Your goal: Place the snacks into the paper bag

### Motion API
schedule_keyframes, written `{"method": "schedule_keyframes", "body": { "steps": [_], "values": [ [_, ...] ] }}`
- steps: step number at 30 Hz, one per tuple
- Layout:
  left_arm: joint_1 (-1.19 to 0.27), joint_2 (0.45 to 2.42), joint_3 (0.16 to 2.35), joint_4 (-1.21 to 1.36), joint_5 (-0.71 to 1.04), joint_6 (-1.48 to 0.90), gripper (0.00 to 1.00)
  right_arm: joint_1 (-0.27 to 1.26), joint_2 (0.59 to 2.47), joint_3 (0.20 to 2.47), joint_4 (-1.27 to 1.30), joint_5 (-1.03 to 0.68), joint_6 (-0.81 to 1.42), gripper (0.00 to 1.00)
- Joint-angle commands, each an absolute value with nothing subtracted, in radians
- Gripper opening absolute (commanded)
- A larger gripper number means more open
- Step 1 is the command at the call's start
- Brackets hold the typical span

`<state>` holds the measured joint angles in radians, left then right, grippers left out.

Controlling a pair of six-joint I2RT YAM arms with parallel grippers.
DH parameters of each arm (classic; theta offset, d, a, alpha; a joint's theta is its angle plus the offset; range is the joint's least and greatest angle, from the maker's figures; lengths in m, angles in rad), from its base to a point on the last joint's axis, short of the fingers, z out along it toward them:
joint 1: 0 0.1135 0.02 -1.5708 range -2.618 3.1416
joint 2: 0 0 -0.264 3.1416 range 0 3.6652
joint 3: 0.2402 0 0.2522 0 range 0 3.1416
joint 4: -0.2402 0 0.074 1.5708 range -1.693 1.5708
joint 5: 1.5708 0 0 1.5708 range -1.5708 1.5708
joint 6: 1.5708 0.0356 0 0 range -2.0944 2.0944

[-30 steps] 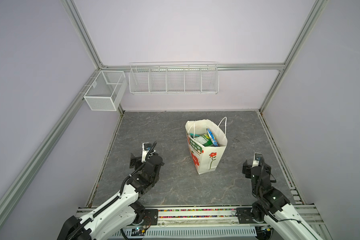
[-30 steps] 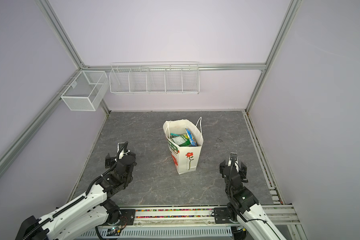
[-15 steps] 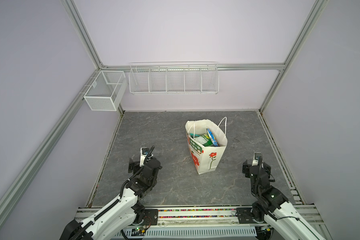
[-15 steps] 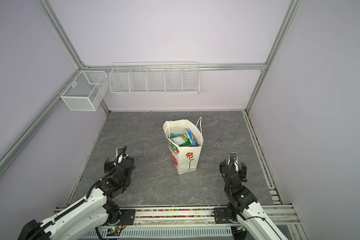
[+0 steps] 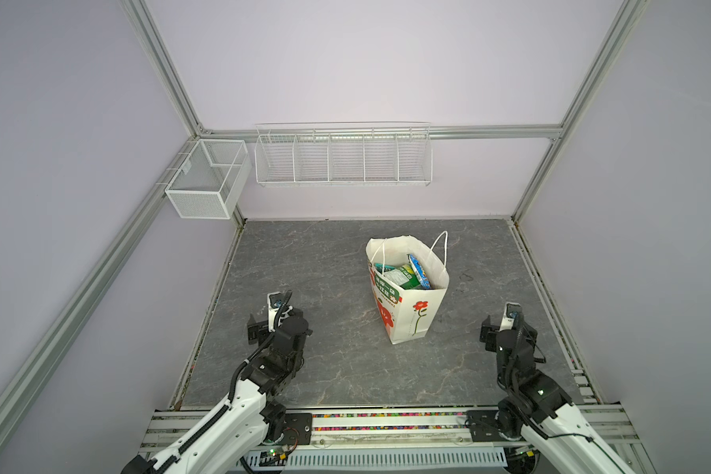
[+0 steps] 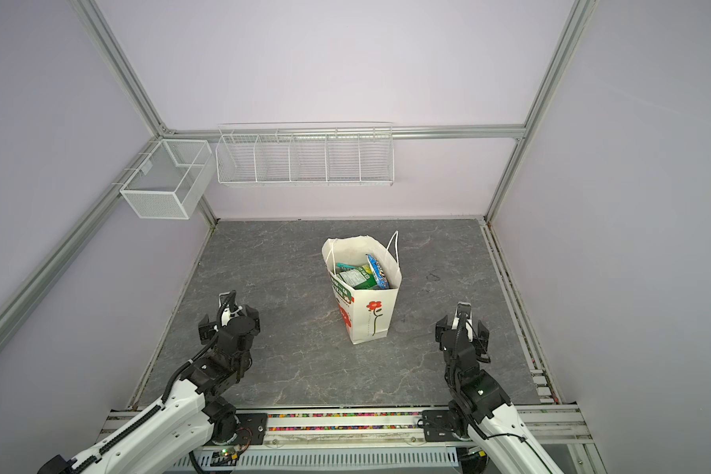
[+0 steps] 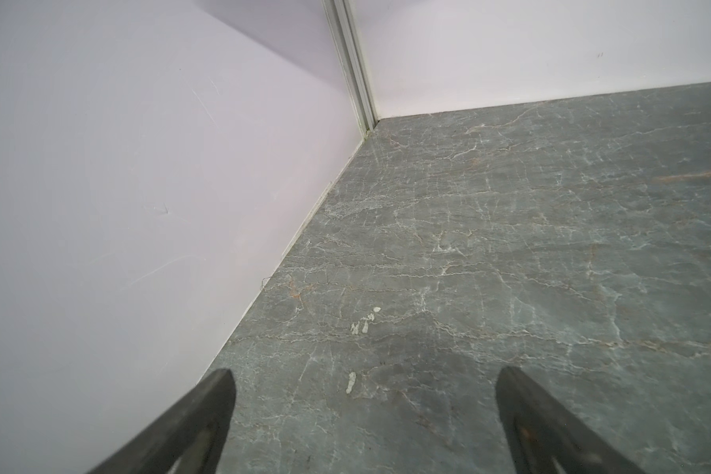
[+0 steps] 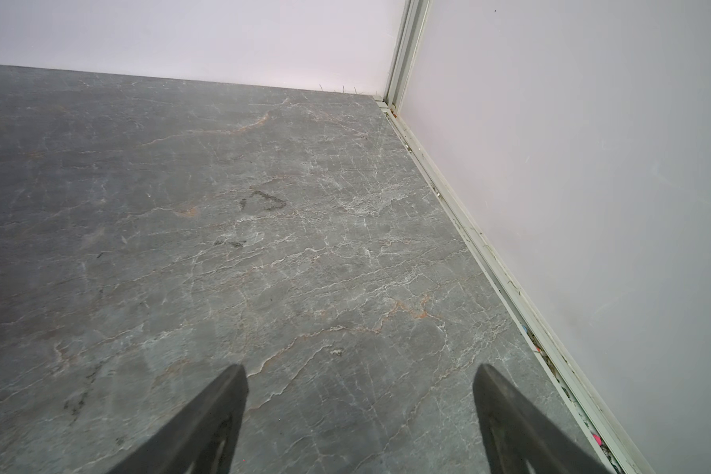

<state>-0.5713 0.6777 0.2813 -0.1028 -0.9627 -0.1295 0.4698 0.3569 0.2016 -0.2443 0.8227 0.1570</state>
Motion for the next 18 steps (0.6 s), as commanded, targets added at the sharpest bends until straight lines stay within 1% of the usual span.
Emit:
{"method": "schedule_keyframes", "body": {
  "steps": [1, 4, 9, 11, 12, 18],
  "values": [
    [-0.565, 0.621, 0.25, -0.095, -0.981, -0.147, 0.99, 0.459, 0.378, 0.187, -0.193, 0.853, 0.171, 0.89],
    [-0.565, 0.555, 0.224, -0.072, -0.979, -0.132, 0.99, 0.455, 0.388, 0.184, -0.177, 0.897, 0.188, 0.89],
    [-0.561, 0.473, 0.209, -0.073, -0.982, -0.122, 0.99, 0.446, 0.361, 0.153, -0.104, 0.907, 0.179, 0.89],
    [-0.559, 0.465, 0.209, -0.064, -0.979, -0.116, 0.99, 0.437, 0.346, 0.136, -0.067, 0.903, 0.172, 0.89],
    [-0.558, 0.47, 0.175, -0.059, -0.975, -0.113, 0.99, 0.431, 0.339, 0.128, -0.051, 0.896, 0.169, 0.89],
    [-0.552, 0.516, 0.173, -0.007, -0.973, -0.096, 0.99, 0.388, 0.335, 0.104, 0.007, 0.829, 0.16, 0.89]
  ]
}}
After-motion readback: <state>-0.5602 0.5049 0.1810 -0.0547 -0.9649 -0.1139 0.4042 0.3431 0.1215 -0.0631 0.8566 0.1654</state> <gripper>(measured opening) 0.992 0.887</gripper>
